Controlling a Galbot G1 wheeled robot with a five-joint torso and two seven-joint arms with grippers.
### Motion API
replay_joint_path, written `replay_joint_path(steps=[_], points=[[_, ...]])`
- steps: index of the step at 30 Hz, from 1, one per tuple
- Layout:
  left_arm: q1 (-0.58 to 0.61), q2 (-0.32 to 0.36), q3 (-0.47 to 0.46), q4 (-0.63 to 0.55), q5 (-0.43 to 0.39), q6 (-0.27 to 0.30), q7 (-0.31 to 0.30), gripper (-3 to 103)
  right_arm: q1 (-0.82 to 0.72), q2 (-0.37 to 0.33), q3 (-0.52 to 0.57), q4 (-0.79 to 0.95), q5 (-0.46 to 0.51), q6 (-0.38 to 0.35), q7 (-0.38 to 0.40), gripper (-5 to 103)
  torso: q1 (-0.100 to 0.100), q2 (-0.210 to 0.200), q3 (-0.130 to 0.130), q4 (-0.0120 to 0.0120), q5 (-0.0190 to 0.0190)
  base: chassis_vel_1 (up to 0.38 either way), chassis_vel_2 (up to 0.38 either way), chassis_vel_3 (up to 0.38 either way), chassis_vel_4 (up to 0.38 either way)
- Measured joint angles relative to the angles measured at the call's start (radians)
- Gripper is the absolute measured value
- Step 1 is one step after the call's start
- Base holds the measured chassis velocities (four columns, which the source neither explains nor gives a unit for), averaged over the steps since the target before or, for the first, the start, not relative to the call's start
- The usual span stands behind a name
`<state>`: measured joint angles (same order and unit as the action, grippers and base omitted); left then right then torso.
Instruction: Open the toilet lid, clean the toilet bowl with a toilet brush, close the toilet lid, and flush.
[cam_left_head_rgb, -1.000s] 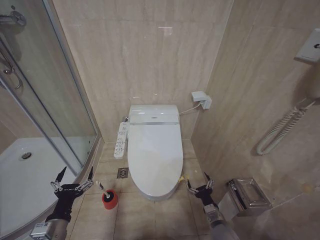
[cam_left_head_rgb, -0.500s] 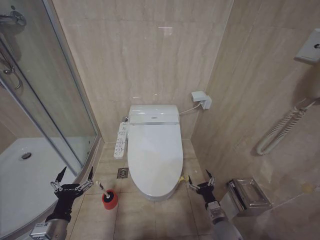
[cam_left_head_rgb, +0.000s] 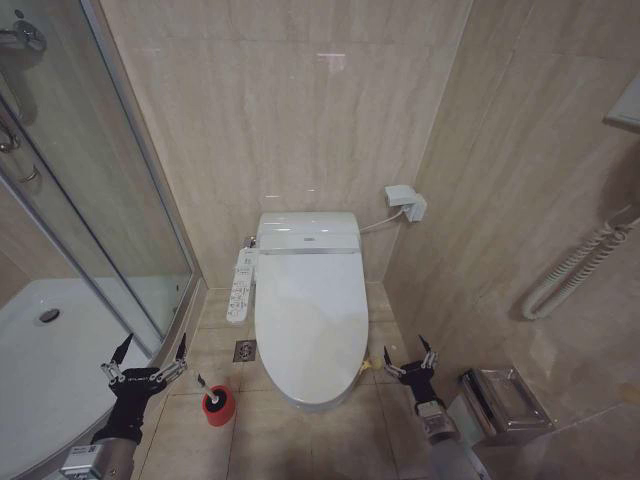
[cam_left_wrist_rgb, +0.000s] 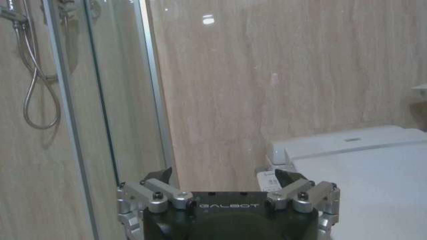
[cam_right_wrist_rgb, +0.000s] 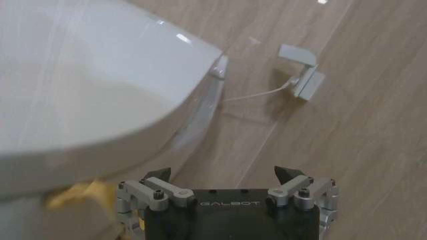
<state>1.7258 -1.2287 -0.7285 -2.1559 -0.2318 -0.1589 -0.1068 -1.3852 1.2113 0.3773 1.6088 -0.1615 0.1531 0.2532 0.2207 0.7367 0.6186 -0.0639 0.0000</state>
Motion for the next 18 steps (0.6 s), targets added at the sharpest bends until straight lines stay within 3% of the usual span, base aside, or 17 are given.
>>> replay_joint_path(steps=[6, 18], points=[[0.000, 0.000, 0.000, 0.000, 0.000, 0.000, 0.000, 100, -0.011, -0.023, -0.032, -0.044, -0.023, 0.024, -0.038, 100, 0.000, 0.000, 0.000, 0.0000, 0.0000, 0.000, 0.000, 0.000, 0.000], [0.000, 0.000, 0.000, 0.000, 0.000, 0.000, 0.000, 100, 0.054, 0.004, -0.095, -0.156, -0.042, 0.046, -0.054, 102, 0.000, 0.000, 0.000, 0.0001, -0.0001, 0.000, 0.000, 0.000, 0.000]])
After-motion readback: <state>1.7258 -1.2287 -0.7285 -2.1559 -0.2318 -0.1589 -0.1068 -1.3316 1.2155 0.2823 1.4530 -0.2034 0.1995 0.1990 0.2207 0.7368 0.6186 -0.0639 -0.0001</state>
